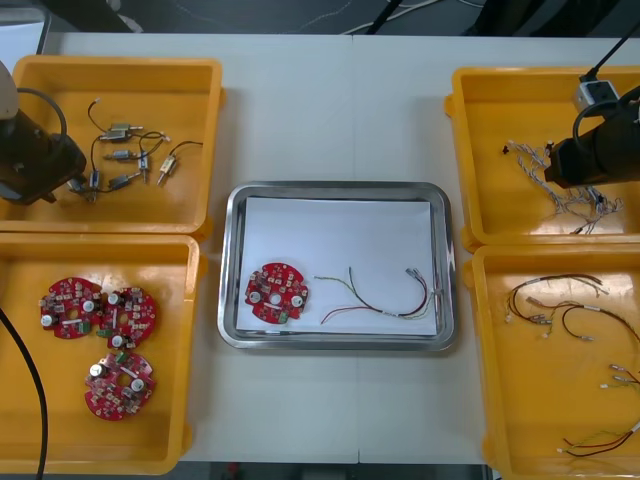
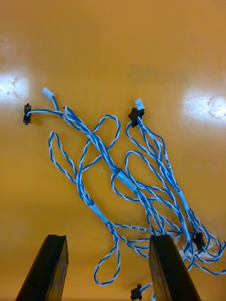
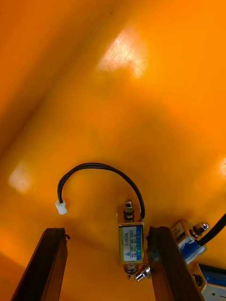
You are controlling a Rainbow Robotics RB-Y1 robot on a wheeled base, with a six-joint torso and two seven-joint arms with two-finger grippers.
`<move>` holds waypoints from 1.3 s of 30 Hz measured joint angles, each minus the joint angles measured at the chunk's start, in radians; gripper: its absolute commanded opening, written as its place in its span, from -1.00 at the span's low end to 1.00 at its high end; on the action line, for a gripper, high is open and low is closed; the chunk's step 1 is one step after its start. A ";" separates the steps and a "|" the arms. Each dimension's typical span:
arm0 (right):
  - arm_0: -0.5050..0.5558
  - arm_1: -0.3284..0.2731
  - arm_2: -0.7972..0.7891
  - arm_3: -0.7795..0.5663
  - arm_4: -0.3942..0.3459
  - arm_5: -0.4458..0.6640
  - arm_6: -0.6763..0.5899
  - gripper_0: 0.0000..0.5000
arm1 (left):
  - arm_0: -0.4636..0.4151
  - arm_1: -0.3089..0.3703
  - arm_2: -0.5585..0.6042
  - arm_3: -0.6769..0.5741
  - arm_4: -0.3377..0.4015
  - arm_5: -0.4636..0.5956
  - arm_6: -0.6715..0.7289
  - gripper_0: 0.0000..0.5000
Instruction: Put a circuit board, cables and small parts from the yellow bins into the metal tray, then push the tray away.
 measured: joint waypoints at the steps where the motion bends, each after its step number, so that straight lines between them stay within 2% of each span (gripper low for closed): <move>1: -0.005 0.000 0.003 0.012 0.000 -0.010 0.007 1.00 | 0.000 0.000 0.000 0.004 0.000 -0.004 0.000 1.00; 5: -0.024 -0.002 0.022 0.061 0.000 -0.051 0.051 1.00 | 0.000 -0.001 0.000 0.014 0.000 -0.012 0.000 1.00; 15: -0.068 -0.012 0.066 0.180 0.000 -0.153 0.055 1.00 | 0.000 -0.003 0.000 0.015 -0.001 -0.013 0.000 1.00; 19: -0.079 -0.012 0.066 0.205 -0.001 -0.158 0.056 1.00 | 0.000 -0.003 0.000 0.015 -0.001 -0.013 0.000 1.00; 22: -0.080 -0.012 0.066 0.205 -0.001 -0.153 0.057 1.00 | 0.000 -0.004 0.000 0.015 -0.001 -0.013 0.000 0.71; 23: -0.080 -0.012 0.066 0.205 -0.003 -0.148 0.057 1.00 | 0.000 -0.004 0.000 0.015 -0.001 -0.013 0.000 0.54; 24: -0.080 -0.012 0.066 0.205 -0.005 -0.140 0.057 1.00 | 0.000 -0.004 0.000 0.015 -0.001 -0.013 0.000 0.54; 25: -0.080 -0.012 0.066 0.205 -0.006 -0.133 0.058 1.00 | 0.000 -0.004 0.000 0.015 -0.001 -0.013 0.000 0.40; 30: -0.080 -0.012 0.075 0.205 -0.018 -0.096 0.094 1.00 | 0.000 -0.004 0.000 0.015 -0.001 -0.013 0.000 0.09; 32: -0.080 -0.012 0.088 0.205 -0.020 -0.094 0.109 1.00 | 0.000 -0.004 0.000 0.015 -0.001 -0.013 0.000 -0.21; 36: -0.081 -0.012 0.119 0.206 -0.021 -0.094 0.111 1.00 | 0.000 -0.004 0.000 0.015 -0.002 -0.013 0.000 -0.60; 38: -0.081 -0.012 0.135 0.206 -0.022 -0.094 0.111 1.00 | 0.000 -0.004 0.000 0.015 -0.002 -0.013 0.000 -0.98; 39: -0.081 -0.012 0.141 0.207 -0.023 -0.094 0.111 1.00 | 0.000 -0.004 0.000 0.015 -0.002 -0.013 0.000 -1.00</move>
